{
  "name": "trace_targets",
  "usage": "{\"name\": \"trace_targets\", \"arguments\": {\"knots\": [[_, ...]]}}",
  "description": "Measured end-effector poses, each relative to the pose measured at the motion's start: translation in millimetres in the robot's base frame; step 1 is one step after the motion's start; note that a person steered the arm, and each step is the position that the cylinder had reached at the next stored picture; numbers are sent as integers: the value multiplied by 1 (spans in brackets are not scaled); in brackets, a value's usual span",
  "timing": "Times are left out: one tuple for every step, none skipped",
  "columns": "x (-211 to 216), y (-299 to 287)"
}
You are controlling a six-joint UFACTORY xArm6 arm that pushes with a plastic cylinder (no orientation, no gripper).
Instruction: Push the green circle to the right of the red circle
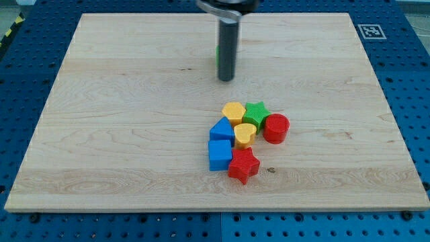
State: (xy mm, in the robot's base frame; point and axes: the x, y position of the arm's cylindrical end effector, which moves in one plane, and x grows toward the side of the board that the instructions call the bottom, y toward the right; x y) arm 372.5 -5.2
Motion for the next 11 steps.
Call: {"name": "trace_targets", "arguments": {"knots": [[-38, -39], [-70, -43], [-62, -15], [-39, 21], [-21, 62], [-11, 106], [5, 137], [31, 163], [57, 181], [83, 185], [111, 193]]}}
